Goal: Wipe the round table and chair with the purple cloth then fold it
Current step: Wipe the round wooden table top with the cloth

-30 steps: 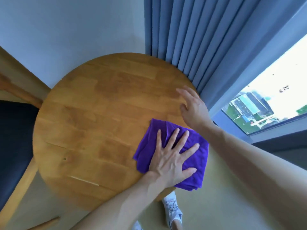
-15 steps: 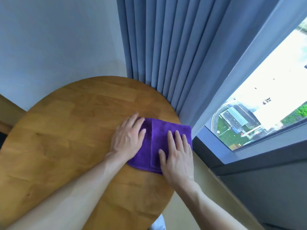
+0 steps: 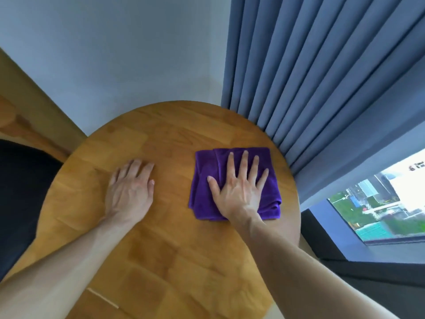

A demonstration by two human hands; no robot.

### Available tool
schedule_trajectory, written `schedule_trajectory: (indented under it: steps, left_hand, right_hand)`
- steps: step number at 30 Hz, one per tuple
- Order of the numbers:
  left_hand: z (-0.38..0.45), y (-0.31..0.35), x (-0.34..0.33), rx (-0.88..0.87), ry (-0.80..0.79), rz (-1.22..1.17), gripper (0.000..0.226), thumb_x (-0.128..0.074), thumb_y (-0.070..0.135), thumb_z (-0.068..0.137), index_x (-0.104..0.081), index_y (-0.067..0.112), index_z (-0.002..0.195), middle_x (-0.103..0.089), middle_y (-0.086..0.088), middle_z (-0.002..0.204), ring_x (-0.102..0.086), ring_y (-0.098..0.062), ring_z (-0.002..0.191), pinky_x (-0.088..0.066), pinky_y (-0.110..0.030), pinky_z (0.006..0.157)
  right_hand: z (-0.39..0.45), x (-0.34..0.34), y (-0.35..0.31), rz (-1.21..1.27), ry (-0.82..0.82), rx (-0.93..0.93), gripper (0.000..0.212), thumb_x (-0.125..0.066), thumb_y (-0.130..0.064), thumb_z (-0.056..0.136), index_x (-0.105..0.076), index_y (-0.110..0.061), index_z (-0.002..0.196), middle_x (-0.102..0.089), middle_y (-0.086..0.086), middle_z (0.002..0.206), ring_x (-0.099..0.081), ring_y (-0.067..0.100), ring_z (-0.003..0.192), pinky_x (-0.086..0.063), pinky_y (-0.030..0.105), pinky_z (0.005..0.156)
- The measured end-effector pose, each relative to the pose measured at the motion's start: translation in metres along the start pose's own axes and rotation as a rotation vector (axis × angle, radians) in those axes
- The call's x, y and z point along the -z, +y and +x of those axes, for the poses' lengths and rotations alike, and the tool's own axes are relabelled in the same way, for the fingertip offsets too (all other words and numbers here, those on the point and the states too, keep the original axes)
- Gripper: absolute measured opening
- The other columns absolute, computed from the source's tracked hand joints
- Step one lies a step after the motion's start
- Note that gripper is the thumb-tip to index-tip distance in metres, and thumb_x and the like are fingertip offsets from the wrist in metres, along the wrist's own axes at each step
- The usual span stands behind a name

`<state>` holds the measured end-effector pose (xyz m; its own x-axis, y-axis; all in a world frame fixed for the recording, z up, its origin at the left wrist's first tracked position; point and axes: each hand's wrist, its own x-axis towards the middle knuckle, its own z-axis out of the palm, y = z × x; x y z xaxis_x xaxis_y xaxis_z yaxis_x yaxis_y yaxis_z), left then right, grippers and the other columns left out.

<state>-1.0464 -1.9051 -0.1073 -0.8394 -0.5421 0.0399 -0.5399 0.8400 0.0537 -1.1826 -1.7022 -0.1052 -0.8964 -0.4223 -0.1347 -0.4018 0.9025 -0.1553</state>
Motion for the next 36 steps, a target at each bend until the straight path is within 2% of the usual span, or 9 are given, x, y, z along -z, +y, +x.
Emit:
schedule_trajectory:
  steps: [3,8,12,16,20,24,27,31,36]
  left_hand:
    - [-0.001,-0.02,0.003,0.095,0.008,-0.011,0.039,-0.049,0.024,0.1,-0.055,0.017,0.139,-0.049,-0.013,0.147,-0.046,-0.034,0.134,-0.031,-0.052,0.114]
    - [-0.005,-0.043,0.002,0.205,0.001,-0.056,0.04,-0.044,0.024,0.102,-0.054,0.017,0.14,-0.046,-0.012,0.15,-0.043,-0.036,0.135,-0.036,-0.054,0.11]
    - [-0.007,-0.044,-0.005,0.244,-0.047,-0.061,0.048,-0.038,0.036,0.103,-0.044,0.022,0.148,-0.037,-0.009,0.157,-0.033,-0.031,0.144,-0.031,-0.051,0.116]
    - [-0.011,-0.039,-0.011,0.261,-0.061,-0.07,0.053,-0.035,0.041,0.103,-0.039,0.021,0.152,-0.032,-0.009,0.161,-0.024,-0.03,0.15,-0.024,-0.05,0.121]
    - [-0.007,-0.045,-0.003,0.238,-0.038,-0.06,0.049,-0.046,0.043,0.099,-0.05,0.023,0.144,-0.046,-0.005,0.152,-0.039,-0.029,0.141,-0.037,-0.05,0.113]
    - [0.001,-0.06,0.01,0.217,-0.031,-0.081,0.043,-0.053,0.038,0.097,-0.059,0.02,0.136,-0.058,0.001,0.139,-0.053,-0.024,0.125,-0.051,-0.042,0.096]
    - [0.006,-0.068,0.017,0.255,-0.049,-0.146,0.037,-0.053,0.029,0.098,-0.061,0.02,0.133,-0.059,0.007,0.136,-0.054,-0.02,0.123,-0.053,-0.037,0.084]
    - [0.004,-0.077,0.015,0.313,0.024,-0.179,0.031,-0.057,0.018,0.094,-0.067,0.013,0.123,-0.064,0.002,0.13,-0.058,-0.023,0.121,-0.056,-0.041,0.087]
    - [0.0,-0.082,0.005,0.326,0.115,-0.133,0.032,-0.056,0.016,0.092,-0.071,0.013,0.12,-0.068,-0.001,0.126,-0.062,-0.024,0.119,-0.052,-0.046,0.096]
  right_hand:
    - [0.003,-0.006,-0.045,-0.029,-0.029,0.183,0.092,-0.017,-0.078,0.087,0.008,-0.023,0.157,0.012,0.014,0.165,0.018,0.039,0.149,0.009,0.065,0.115]
    - [-0.004,-0.018,-0.094,-0.022,-0.059,0.451,0.083,-0.033,-0.069,0.089,0.006,-0.038,0.155,0.01,0.012,0.165,0.018,0.038,0.149,0.01,0.067,0.113]
    - [0.025,-0.012,-0.069,-0.011,-0.036,0.415,0.075,-0.031,-0.065,0.09,-0.001,-0.043,0.155,0.008,0.004,0.166,0.015,0.031,0.151,0.011,0.067,0.114]
    - [0.079,0.0,-0.043,-0.043,-0.042,0.253,0.078,-0.025,-0.072,0.089,0.003,-0.041,0.155,0.01,0.0,0.166,0.016,0.028,0.151,0.008,0.067,0.114]
    - [0.116,0.002,-0.048,-0.048,-0.007,0.171,0.081,-0.023,-0.076,0.088,0.0,-0.039,0.156,0.007,0.002,0.167,0.011,0.03,0.152,0.004,0.066,0.116]
    - [0.134,-0.003,-0.084,-0.082,-0.002,0.187,0.083,-0.019,-0.077,0.088,0.001,-0.036,0.157,0.007,0.004,0.166,0.01,0.033,0.152,0.004,0.064,0.117]
    - [0.127,-0.007,-0.123,-0.094,-0.021,0.364,0.083,-0.021,-0.076,0.089,0.001,-0.034,0.157,0.008,0.003,0.166,0.012,0.034,0.151,0.005,0.063,0.117]
    - [0.084,-0.019,-0.162,-0.119,-0.054,0.7,0.079,-0.025,-0.071,0.089,-0.003,-0.036,0.157,0.005,0.001,0.167,0.013,0.032,0.152,0.008,0.064,0.116]
    - [0.096,-0.018,-0.135,-0.118,-0.021,0.721,0.072,-0.031,-0.061,0.092,-0.005,-0.041,0.156,0.003,-0.001,0.167,0.007,0.023,0.153,0.004,0.068,0.115]
